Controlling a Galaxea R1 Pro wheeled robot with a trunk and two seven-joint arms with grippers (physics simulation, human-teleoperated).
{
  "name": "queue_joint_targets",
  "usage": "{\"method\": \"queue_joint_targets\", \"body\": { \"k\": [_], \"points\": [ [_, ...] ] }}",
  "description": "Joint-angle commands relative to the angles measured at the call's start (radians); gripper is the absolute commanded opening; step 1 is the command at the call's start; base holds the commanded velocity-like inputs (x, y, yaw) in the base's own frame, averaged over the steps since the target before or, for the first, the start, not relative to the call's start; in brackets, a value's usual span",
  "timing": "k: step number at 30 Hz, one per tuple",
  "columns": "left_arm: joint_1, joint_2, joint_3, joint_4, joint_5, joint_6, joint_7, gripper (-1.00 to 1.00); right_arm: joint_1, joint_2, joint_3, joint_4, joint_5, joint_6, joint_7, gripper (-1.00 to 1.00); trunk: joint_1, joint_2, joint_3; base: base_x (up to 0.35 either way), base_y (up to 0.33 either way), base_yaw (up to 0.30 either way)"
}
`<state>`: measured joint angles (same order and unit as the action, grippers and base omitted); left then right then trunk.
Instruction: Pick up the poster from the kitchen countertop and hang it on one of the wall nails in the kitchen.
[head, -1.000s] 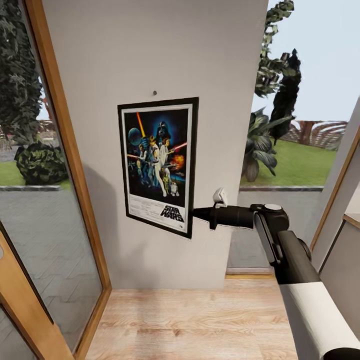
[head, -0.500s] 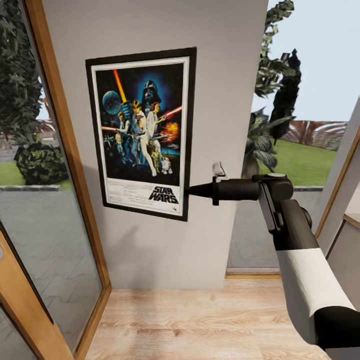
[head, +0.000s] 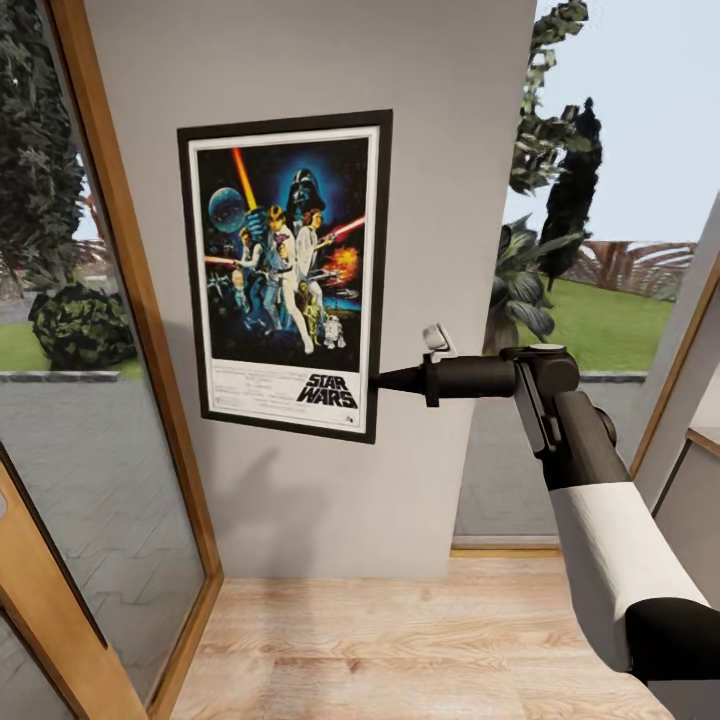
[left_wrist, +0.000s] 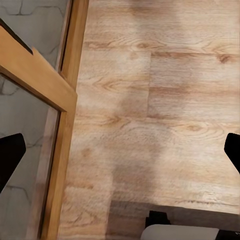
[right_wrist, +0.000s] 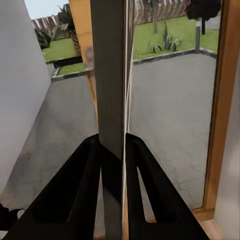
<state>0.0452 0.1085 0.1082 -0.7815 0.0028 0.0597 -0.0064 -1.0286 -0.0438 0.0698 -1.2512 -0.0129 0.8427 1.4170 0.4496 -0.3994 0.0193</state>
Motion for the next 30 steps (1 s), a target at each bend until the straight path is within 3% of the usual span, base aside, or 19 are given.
{"method": "queue_joint_targets", "body": {
  "k": [1, 12, 30],
  "points": [
    [0.001, 0.0, 0.001, -0.003, 0.0, 0.006, 0.0, 1.0, 0.0, -0.001, 0.001, 0.0, -0.002, 0.014, 0.006, -1.0, 0.0, -0.001, 0.0, 0.0, 0.0, 0.0],
    [0.001, 0.0, 0.001, -0.004, 0.0, 0.006, 0.0, 1.0, -0.001, -0.002, -0.002, 0.001, -0.036, 0.012, 0.014, -1.0, 0.0, -0.001, 0.0, 0.004, 0.0, 0.0],
    [0.001, -0.001, 0.002, -0.002, 0.0, 0.006, 0.0, 1.0, -0.001, -0.011, 0.0, 0.002, -0.039, 0.006, 0.016, -1.0, 0.0, -0.001, 0.0, 0.072, 0.0, 0.0]
  ]
}}
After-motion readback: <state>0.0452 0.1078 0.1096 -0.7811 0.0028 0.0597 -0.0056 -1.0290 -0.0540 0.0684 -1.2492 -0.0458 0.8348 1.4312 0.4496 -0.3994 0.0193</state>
